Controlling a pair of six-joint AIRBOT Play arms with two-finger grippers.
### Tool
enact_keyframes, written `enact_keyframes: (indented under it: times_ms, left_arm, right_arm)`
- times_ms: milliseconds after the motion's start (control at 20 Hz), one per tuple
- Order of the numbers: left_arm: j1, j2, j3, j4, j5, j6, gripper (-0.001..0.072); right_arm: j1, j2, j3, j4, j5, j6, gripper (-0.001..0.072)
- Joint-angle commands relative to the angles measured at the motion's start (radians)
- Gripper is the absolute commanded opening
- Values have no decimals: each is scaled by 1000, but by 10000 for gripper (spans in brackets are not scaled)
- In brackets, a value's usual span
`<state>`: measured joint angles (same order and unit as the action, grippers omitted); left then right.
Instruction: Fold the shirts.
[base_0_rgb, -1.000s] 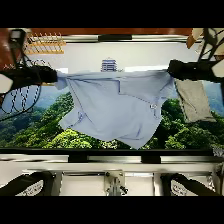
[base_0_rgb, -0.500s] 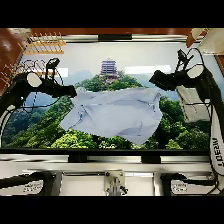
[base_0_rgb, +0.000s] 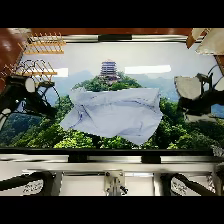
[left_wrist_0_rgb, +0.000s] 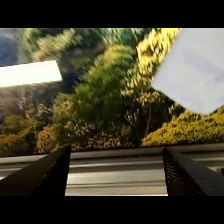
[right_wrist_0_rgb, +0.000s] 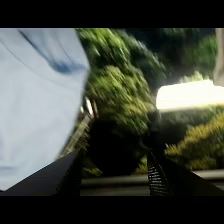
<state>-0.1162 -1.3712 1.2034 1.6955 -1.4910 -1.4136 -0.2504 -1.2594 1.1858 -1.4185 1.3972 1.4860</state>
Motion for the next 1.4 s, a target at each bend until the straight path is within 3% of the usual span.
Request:
enact_keyframes:
  times_ms: [0, 200, 700, 750, 850, 900, 950, 1000, 1050, 1150, 1350]
  left_arm:
    - [-76, 14, -165, -2, 62, -18, 635]
    - [-155, 14, -228, -135, 201, -24, 677]
    - [-169, -29, -270, -133, 400, -57, 641]
    - [-169, -29, -270, -133, 411, -58, 535]
    - [-168, -29, -270, -125, 410, -58, 466]
    - [-166, -29, -270, -116, 402, -57, 336]
    - [-163, -29, -270, -107, 388, -57, 253]
    - [-160, -29, -270, -92, 367, -57, 225]
    - [-156, -29, -269, -88, 337, -51, 124]
    - [-147, -25, -267, -76, 272, -29, 35]
    - [-134, 35, -245, -69, 225, -9, 34]
  right_arm:
    - [-42, 77, -163, -42, 21, -7, 511]
    - [-41, 83, -197, 27, -29, -6, 511]
    - [-41, 83, -197, 87, -70, -6, 511]
    - [-41, 83, -197, 87, -70, -6, 511]
    - [-41, 83, -197, 87, -70, -5, 511]
    - [-41, 83, -197, 91, -69, -5, 511]
    - [-41, 83, -197, 96, -69, -5, 511]
    - [-41, 83, -197, 102, -70, -5, 511]
    - [-41, 83, -197, 104, -70, -5, 511]
    - [-41, 83, -197, 104, -70, -5, 511]
    - [-41, 83, -197, 104, -60, -7, 512]
